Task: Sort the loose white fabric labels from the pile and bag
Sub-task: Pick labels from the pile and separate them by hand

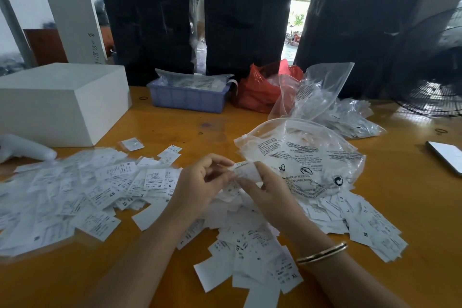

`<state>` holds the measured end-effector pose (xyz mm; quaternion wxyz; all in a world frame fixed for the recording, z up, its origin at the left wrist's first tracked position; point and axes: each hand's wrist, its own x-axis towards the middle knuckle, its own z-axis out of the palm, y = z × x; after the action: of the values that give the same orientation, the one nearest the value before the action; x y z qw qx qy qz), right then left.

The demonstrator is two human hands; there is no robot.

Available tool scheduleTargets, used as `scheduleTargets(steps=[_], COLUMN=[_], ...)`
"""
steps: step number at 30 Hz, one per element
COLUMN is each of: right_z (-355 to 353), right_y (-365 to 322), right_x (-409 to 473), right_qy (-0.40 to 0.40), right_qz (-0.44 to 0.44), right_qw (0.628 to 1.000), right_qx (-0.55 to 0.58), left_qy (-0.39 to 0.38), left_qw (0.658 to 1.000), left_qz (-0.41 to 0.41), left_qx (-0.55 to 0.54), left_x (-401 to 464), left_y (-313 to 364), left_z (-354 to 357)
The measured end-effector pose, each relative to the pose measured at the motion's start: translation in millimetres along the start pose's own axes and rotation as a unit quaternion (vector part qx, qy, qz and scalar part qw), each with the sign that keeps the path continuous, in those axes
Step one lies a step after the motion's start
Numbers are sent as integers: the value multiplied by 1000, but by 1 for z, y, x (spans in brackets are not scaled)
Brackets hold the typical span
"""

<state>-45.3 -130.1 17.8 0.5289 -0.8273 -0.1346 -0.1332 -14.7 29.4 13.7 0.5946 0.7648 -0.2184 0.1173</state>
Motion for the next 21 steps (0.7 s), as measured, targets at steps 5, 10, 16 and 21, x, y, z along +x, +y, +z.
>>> scheduleTargets(steps=[5,10,16,21], right_z=[-3,6,11,15], right_y=[1,-3,-1,-2], right_x=[1,-4,-4,-2], right_qy=[98,60,4,47], right_qz=[26,9,54,87], right_qw=[992,998,993,987], right_qx=[81,25,106,130], left_qy=[22,22,74,48], left_qw=[1000,999,996,998], left_qz=[-4,1,-29,-46], left_qx=[2,38,27,-4], left_x=[-1,-1,0,-2], left_y=[1,-1,0,8], left_z=[-1,2,1,6])
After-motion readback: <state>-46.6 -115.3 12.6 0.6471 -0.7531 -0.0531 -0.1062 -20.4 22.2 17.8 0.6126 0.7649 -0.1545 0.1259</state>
